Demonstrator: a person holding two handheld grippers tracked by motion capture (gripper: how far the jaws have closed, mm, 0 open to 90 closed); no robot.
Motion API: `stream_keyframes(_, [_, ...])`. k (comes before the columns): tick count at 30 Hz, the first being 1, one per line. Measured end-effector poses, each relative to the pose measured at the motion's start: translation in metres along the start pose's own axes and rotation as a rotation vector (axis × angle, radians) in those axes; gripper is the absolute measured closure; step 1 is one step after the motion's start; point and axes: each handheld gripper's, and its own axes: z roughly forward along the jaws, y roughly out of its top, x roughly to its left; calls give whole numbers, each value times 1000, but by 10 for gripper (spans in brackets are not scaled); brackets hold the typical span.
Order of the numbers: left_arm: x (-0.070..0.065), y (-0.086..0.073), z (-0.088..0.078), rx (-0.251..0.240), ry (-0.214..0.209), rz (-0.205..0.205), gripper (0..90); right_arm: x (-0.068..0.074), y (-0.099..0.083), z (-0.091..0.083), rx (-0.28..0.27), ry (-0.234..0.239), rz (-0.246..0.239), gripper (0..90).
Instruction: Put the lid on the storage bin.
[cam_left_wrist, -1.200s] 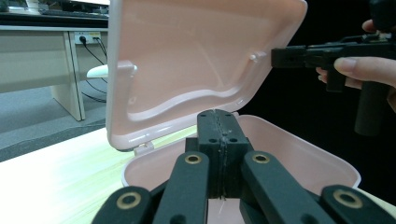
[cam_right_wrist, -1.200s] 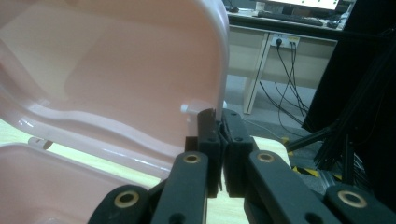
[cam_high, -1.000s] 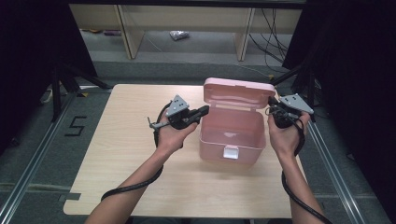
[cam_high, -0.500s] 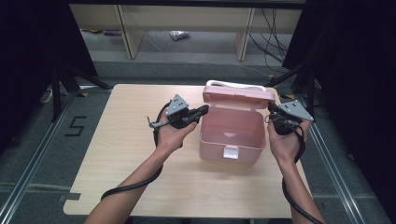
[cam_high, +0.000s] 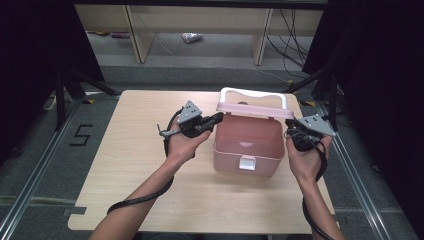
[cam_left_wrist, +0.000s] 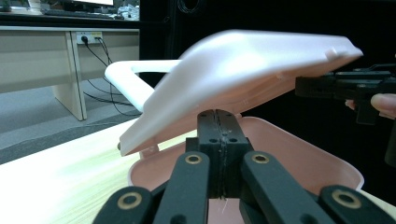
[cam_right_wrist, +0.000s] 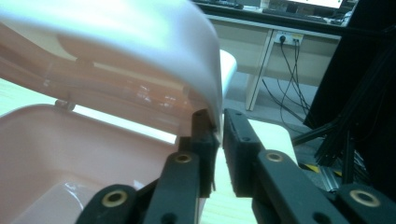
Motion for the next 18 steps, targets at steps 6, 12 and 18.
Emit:
stream_keyframes(6, [-2,0,0,5,-7,6,898,-1,-3,-3,14,7,4,750])
stream_keyframes(12, [-4,-2,-1,11,-10,9,898,-5,-8,-15,48,11,14,715])
stream_keyframes(18, [-5,-4,-2,18,-12,15,898,-8,-18,-33,132,77,66,863])
